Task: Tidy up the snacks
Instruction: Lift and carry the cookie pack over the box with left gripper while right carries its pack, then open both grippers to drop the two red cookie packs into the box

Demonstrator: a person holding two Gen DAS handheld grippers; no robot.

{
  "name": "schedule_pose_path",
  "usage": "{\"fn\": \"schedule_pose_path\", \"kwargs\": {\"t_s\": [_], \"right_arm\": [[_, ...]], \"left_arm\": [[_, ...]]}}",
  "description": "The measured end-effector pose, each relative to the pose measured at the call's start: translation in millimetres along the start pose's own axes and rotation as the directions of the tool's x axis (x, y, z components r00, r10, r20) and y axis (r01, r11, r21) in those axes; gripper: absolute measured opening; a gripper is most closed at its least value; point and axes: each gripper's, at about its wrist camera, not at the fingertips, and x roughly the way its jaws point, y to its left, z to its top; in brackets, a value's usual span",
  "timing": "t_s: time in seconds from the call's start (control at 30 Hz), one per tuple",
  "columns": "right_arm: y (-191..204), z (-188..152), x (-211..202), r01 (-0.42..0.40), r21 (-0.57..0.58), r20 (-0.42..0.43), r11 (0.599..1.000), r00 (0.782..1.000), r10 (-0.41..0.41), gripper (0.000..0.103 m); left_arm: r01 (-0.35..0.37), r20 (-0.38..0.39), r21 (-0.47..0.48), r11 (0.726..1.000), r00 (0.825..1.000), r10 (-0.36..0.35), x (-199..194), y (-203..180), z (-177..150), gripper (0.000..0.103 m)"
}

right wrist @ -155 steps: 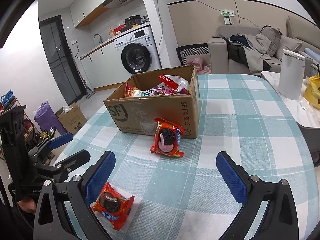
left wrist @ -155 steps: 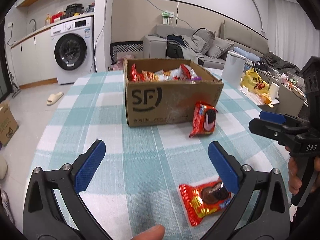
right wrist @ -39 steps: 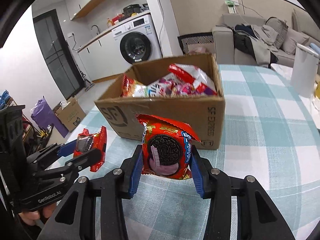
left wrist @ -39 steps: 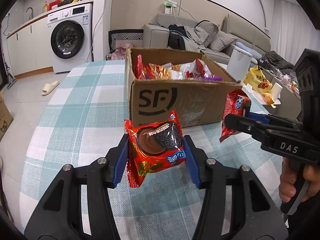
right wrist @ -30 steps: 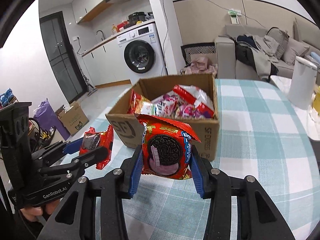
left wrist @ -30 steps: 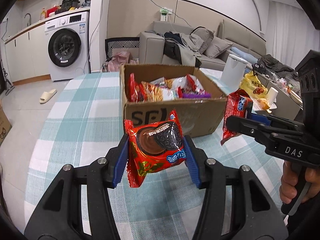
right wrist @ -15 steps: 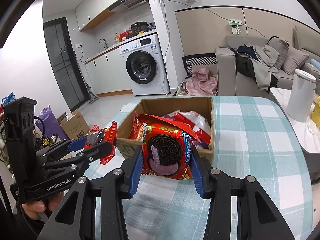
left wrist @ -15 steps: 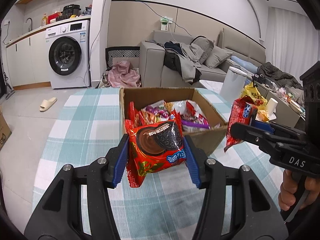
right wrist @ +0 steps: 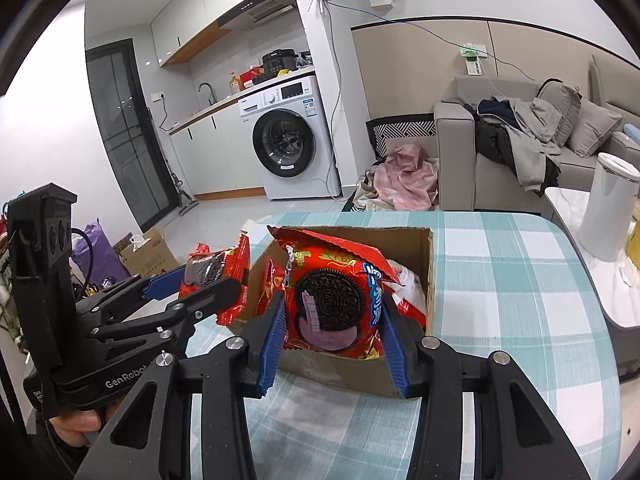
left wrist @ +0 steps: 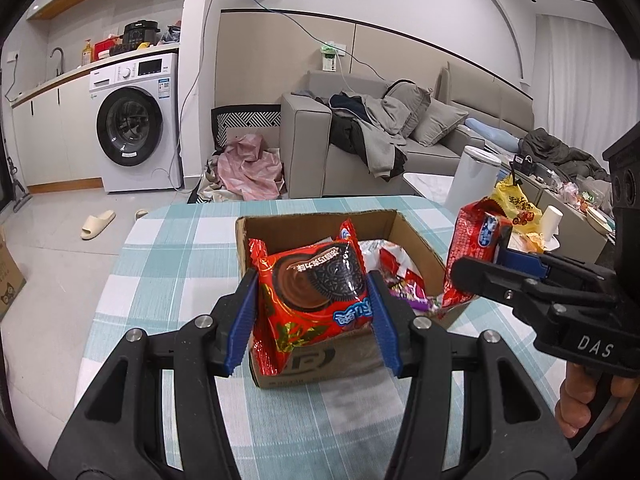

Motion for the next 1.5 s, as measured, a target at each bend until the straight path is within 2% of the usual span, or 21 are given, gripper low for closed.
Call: {"fn": "schedule_pose_path", "kwargs": {"t_s": [0.33, 0.87, 1.23, 1.5], "right_arm": [[-10.7, 20.2, 19.8, 0.009, 0.014, -0.026, 1.0, 1.0, -0.009, 0.045], [-27.5, 16.0, 70.4, 0.018, 0.045, -0.117, 0.999, 0.993, -0.013, 0.045], [-38.2, 14.5, 102.7, 0.042, 0.069, -0.155, 0.997, 0.987, -0.031, 0.045], [-42.1, 15.0, 104.4, 0.038, 0.058, -0.148, 0.998, 0.989, -0.029, 0.045]], "left_arm": [[-0.019, -0.022, -0.011, 1.0, 1.0, 0.019, 33.0, 7.7, 19.0, 0.05], [-0.029, -0.075, -0.018, 0.999, 0.997, 0.028, 96.4, 15.7, 8.9, 0.05], [-0.054, -0.07, 0.004, 0.999, 0.996, 0.054, 115.0, 11.7, 1.6, 0.05], [-0.035, -0.075, -0.014, 0.999, 0.997, 0.034, 118.7, 18.5, 1.2, 0.052]]}}
